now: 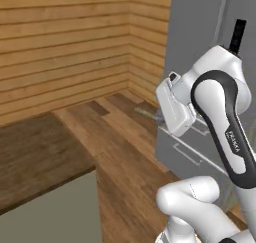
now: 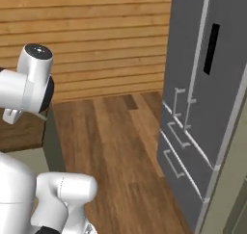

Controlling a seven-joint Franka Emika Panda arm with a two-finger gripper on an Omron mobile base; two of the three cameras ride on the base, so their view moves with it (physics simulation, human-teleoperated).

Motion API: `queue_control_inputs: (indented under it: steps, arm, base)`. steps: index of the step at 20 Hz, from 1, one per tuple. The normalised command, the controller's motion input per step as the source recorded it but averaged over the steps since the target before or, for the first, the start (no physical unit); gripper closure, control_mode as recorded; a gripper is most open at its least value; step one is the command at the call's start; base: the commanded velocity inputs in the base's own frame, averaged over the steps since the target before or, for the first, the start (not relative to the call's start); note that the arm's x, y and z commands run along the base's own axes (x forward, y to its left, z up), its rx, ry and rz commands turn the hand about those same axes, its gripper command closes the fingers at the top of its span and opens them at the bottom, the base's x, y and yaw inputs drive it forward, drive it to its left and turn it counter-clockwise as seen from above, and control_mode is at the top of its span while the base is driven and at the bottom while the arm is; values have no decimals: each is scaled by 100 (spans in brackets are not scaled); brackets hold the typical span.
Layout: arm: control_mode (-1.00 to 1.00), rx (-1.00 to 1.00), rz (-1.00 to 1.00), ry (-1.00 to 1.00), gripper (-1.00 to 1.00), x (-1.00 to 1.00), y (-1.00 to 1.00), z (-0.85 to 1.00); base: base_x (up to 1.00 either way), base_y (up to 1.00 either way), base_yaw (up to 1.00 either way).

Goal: Take a straw from the drawer in front and place it inside the glass cup on the dining counter.

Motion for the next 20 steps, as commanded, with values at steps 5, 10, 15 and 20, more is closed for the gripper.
queue_control_inputs:
  steps: [5,10,15,20]
  arm:
    - [100,0,0,0,100,0,0,0]
    - [100,0,0,0,100,0,0,0]
    - [100,0,0,0,100,0,0,0]
    - [100,0,0,0,100,0,0,0]
  base:
    - [85,-40,39]
    - [76,-50,40]
    - [80,-18,39]
    - [82,-27,41]
